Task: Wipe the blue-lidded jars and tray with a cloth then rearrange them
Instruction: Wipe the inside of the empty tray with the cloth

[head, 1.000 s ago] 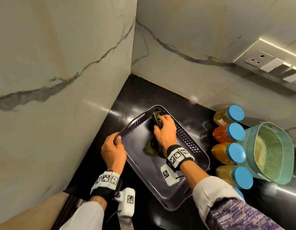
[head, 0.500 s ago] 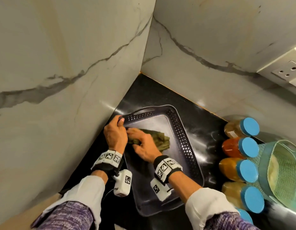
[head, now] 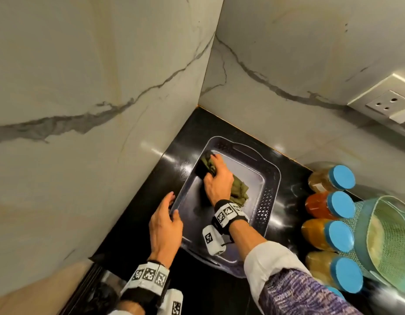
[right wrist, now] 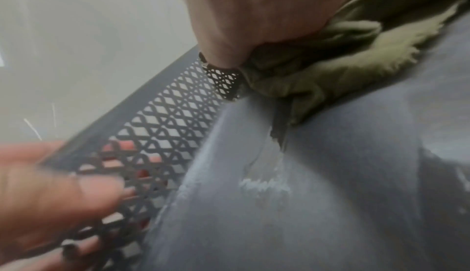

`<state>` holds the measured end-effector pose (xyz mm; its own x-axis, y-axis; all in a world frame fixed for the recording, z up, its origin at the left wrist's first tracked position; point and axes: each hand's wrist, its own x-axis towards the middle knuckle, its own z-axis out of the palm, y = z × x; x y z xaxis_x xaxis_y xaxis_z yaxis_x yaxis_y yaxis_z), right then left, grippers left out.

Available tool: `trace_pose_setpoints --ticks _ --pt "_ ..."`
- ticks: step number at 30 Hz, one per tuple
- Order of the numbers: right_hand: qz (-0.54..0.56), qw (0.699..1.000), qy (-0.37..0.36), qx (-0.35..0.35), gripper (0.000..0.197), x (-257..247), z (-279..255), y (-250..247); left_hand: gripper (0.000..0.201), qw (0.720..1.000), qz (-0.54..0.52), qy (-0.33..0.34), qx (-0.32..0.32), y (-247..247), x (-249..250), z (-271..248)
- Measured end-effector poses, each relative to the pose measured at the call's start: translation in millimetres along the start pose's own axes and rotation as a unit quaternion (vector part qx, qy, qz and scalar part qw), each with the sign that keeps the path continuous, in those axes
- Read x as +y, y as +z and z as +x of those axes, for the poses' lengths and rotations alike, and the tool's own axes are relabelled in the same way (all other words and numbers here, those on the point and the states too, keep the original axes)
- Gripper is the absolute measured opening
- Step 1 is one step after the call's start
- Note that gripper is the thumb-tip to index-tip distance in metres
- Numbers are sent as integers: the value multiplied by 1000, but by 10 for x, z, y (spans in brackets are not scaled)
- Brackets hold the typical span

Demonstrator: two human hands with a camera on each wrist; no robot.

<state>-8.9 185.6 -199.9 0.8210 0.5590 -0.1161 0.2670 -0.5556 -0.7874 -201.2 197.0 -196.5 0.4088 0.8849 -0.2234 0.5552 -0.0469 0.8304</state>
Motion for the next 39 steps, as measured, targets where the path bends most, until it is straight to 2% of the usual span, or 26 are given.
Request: trace_pose_setpoints --ticks 3,6,9,14,18,20,24,26,28,30,33,34,36,38,39 --pt "-11 1000 4 25 71 83 156 -164 36 1000 0 3 -10 -95 -17 23" --pt "-36 998 4 -42 72 220 301 -260 35 1000 11 20 -19 -114 8 58" --pt "-11 998 12 -68 74 248 336 -260 34 1000 19 17 -16 -100 26 140" --pt "-32 984 -74 -161 80 308 87 -190 34 1000 4 -3 5 -48 10 167" --pt "-44 956 -144 -251 86 383 -238 -179 35 999 19 4 25 -9 -9 189" --pt "-60 942 -147 -297 87 350 -287 -207 36 999 32 6 32 -10 29 203" --pt "-107 891 -131 -421 79 132 -444 -293 34 998 58 28 0 -74 90 311" --pt "-135 882 -119 -435 75 -53 -493 -319 29 994 88 60 -36 -89 157 498" --pt "-145 888 -99 -425 68 -238 -471 -375 26 989 114 83 -46 -116 210 743" --pt "-129 919 -63 -368 66 -347 -369 -511 40 992 104 77 -11 -134 262 866" --pt "-110 974 -10 -197 64 -318 -174 -768 70 994 45 31 93 -34 349 537" --pt "-107 984 8 -139 62 -276 -129 -852 80 995 12 4 102 50 367 341" --pt "-118 990 48 -58 58 -144 -52 -970 91 994 -52 -76 65 230 383 -12" --pt "-157 984 74 -32 58 -12 10 -1048 80 989 -80 -120 41 357 348 -133" --pt "-178 980 79 -35 58 62 35 -1063 74 990 -76 -112 44 361 328 -92"
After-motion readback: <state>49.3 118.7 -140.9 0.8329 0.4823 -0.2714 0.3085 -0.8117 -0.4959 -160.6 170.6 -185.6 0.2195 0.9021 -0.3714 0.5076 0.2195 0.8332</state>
